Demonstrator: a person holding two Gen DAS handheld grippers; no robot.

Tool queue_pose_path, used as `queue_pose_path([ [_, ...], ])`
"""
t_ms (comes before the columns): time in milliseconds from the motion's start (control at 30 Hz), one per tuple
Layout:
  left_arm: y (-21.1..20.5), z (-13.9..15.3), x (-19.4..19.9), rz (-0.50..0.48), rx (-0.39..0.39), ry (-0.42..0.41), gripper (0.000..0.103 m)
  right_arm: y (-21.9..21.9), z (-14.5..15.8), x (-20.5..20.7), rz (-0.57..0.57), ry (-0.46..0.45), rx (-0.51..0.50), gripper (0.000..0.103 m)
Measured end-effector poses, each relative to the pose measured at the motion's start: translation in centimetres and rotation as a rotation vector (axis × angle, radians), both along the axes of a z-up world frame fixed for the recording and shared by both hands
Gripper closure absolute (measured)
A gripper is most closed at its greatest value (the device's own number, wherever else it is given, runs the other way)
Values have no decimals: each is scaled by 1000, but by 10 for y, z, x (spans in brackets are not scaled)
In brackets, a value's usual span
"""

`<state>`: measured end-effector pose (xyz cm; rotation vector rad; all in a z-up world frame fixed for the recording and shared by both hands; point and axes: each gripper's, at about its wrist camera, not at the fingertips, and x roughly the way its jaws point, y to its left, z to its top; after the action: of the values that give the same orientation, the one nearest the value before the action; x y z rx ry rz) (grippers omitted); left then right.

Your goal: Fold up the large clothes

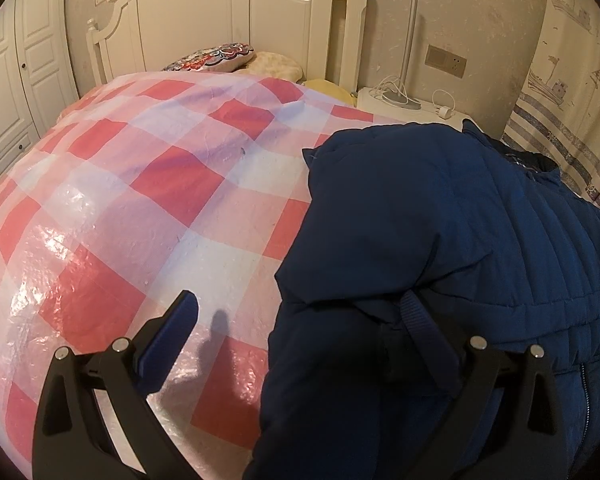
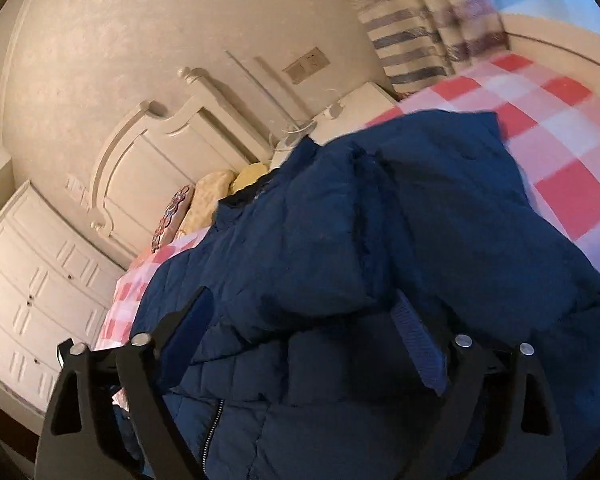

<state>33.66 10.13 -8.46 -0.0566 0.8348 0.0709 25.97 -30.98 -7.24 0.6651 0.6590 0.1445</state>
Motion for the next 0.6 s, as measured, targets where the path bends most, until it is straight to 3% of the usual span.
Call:
queue_pose_path([
  [133,-4,2,-1,5,32,-9,2,13,0,17,7,22,-37,19],
  [167,-6,3,-2,8,45,-16,3,13,-3,25,4,40,-25,24],
  [233,-9,7,-7,17,77,-48,3,7,-8,26,-11,48,-11,48],
  [267,-11,10,-11,14,87,-75,3,7,-4,23,-20,15,-12,67],
  [300,-13,14,-16,8,95,-105,3,10,4,16,-21,-37,-34,74],
  [367,-16,20,-22,-2,110,-152,3,20,25,0,-33,-119,-133,76],
  [467,-23,24,-28,-29,141,-191,3,17,40,-19,-69,-158,-154,77],
  [600,-26,18,-15,-39,156,-119,2,-1,-1,-11,-75,73,-141,75],
])
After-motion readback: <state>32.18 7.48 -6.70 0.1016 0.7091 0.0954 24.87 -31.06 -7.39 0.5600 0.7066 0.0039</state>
